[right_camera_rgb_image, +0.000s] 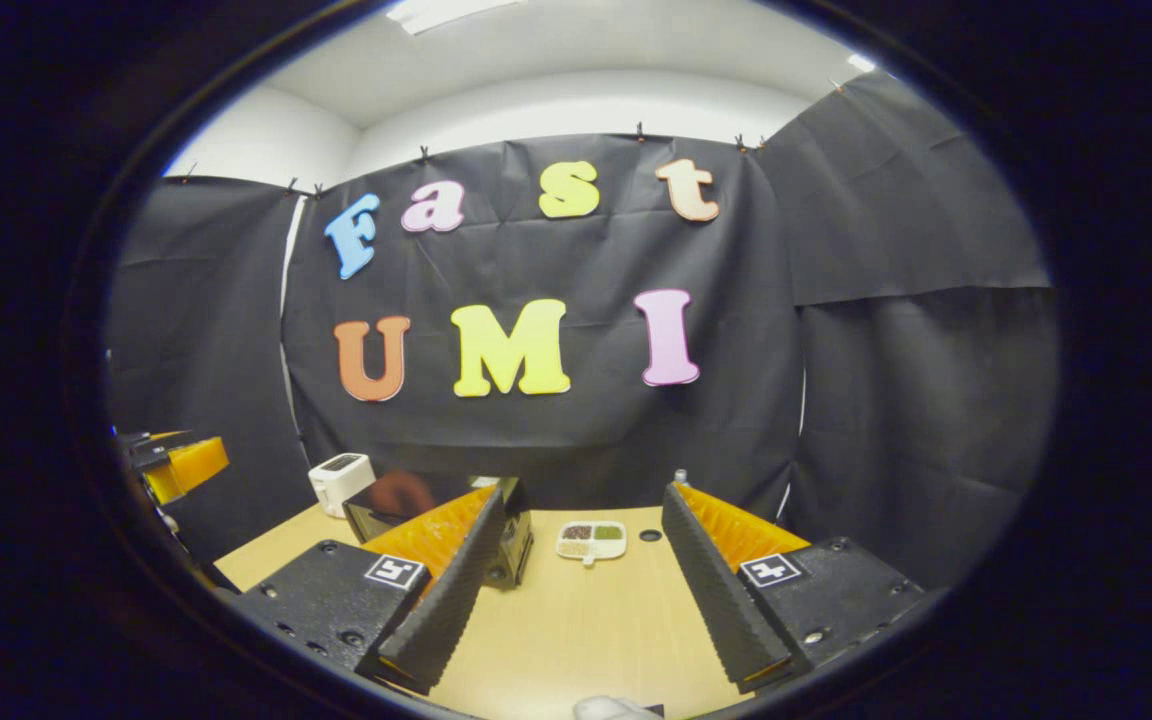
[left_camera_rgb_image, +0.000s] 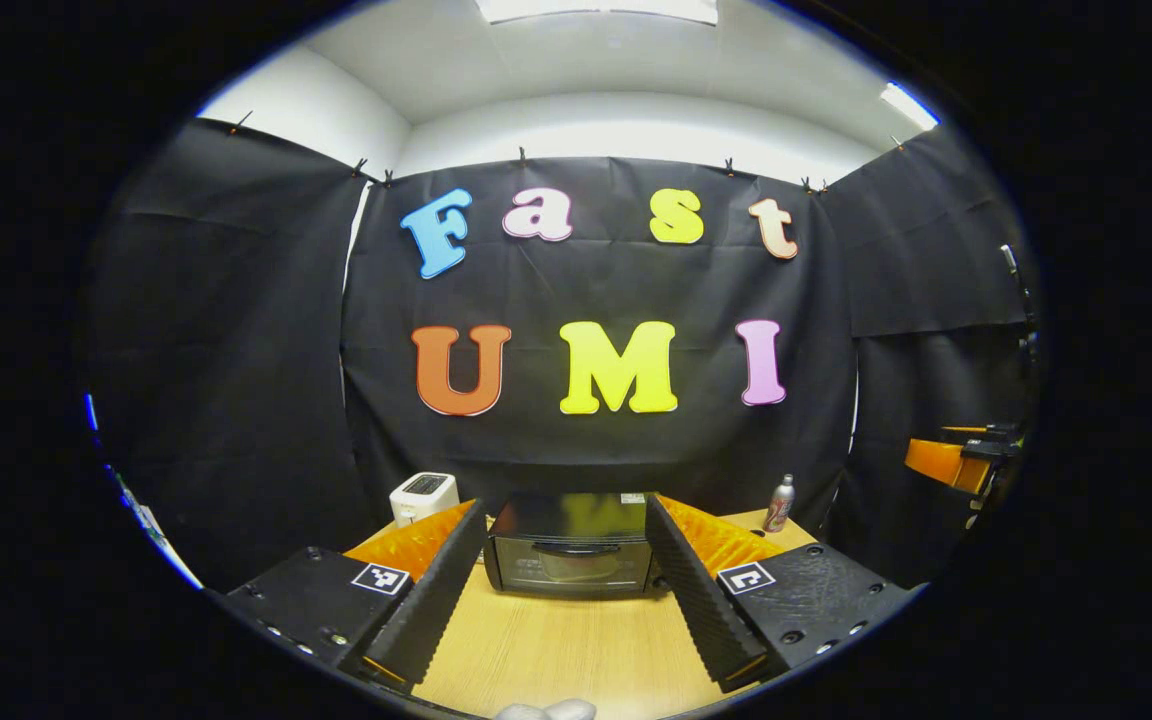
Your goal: Open the electric oven with the left hand, put the food in, and close the electric oven.
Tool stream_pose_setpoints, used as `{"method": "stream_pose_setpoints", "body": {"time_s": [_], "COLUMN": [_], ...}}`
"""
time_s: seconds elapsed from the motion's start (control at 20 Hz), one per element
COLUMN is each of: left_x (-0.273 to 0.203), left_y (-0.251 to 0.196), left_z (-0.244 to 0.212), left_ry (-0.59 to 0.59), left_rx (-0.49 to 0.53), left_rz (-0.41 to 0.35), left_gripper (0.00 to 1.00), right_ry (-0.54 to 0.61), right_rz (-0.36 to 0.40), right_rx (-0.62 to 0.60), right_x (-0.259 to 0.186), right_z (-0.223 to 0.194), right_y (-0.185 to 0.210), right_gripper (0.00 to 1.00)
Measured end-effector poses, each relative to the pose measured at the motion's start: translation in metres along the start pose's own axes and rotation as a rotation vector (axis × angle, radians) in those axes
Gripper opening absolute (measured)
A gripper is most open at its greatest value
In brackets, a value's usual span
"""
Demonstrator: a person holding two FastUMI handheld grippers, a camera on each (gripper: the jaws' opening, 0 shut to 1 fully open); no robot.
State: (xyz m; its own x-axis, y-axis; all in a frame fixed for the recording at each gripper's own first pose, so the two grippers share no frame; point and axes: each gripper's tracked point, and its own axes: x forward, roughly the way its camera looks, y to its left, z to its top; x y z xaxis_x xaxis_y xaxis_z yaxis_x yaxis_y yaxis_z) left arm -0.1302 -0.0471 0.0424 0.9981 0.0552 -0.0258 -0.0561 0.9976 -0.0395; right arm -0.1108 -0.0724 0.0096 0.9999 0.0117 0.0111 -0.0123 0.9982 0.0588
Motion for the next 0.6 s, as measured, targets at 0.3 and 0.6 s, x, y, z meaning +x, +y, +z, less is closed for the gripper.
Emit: {"method": "stream_pose_setpoints", "body": {"time_s": [0.3,0.6], "left_x": [-0.015,-0.02], "left_y": [-0.021,-0.033], "left_z": [0.013,0.017], "left_ry": [-0.023,-0.033], "left_rx": [0.009,0.023], "left_rz": [-0.014,-0.034], "left_gripper": [0.96,0.96], "right_ry": [-0.006,-0.015], "right_rz": [0.014,0.02], "right_rx": [0.0,0.007], "right_x": [-0.021,-0.03], "right_z": [0.003,0.01], "right_y": [-0.015,-0.019], "right_gripper": [0.96,0.96]}}
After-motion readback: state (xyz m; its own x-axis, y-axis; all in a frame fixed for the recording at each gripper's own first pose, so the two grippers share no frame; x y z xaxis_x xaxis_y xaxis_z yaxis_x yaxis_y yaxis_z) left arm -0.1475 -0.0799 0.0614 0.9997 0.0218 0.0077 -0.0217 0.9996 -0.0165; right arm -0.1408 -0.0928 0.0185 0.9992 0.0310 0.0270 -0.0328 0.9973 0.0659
